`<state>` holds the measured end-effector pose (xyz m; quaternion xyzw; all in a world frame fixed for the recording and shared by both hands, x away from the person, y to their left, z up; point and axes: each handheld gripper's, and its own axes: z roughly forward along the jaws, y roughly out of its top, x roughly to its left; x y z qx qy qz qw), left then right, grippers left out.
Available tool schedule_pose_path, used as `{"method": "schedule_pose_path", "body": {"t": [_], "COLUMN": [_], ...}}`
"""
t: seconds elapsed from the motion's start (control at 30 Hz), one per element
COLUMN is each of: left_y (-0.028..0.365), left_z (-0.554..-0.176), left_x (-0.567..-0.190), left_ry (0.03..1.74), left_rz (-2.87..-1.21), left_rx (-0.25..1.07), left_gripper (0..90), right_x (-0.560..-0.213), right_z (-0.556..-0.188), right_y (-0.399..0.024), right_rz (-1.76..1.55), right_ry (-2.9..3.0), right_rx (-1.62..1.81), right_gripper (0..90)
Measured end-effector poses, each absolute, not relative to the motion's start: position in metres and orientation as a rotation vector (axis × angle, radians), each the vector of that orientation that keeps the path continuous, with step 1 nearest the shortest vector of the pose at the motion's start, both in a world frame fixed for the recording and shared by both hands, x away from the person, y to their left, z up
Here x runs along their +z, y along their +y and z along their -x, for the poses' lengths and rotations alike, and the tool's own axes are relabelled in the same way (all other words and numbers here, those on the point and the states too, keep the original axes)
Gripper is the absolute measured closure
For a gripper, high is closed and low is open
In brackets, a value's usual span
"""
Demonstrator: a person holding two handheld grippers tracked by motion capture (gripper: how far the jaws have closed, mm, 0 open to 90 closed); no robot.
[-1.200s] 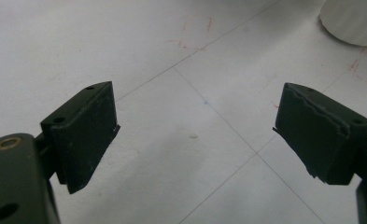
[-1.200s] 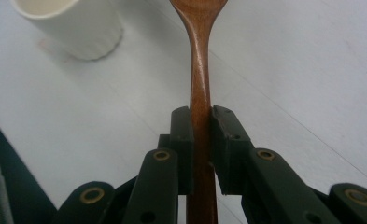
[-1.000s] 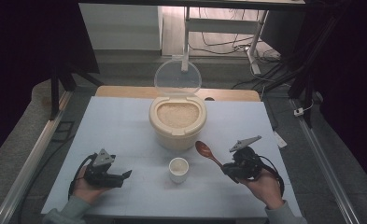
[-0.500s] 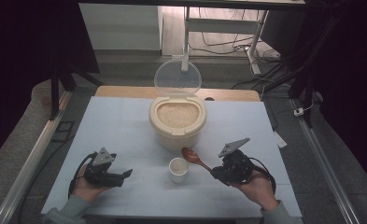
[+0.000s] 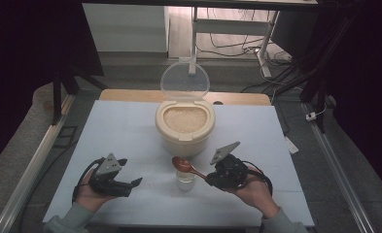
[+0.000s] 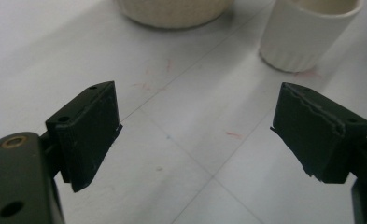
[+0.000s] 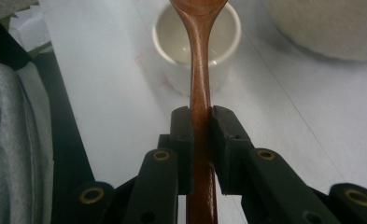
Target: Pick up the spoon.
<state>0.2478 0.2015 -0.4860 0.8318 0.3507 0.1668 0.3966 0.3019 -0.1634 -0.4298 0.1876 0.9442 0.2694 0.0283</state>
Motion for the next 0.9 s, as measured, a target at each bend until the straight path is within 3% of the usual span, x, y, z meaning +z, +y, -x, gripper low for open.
{"method": "schedule_pose_path", "body": {"t": [0.4,0.67,0.9], "left_y": [0.181,0.147,0.121], "left_z": [-0.244,-0.249,-0.260], "left_x": [-0.461,-0.431,-0.427], "left_ry": [0.749,0.558,0.494], "left_rz": [-2.123,-2.226,-2.300], "left_rx": [0.402,0.369,0.351], "left_gripper": [16.3,22.2,24.7], "right_x": [-0.429,-0.427,-0.427], "right_z": [-0.308,-0.306,-0.305], "right_y": [-0.128,-0.113,-0.107], "right_rz": [-0.445,-0.376,-0.335], "right_ry": [2.956,2.971,2.977], "right_rx": [0.819,0.800,0.804], "right_gripper": [78.9,78.9,78.8]}}
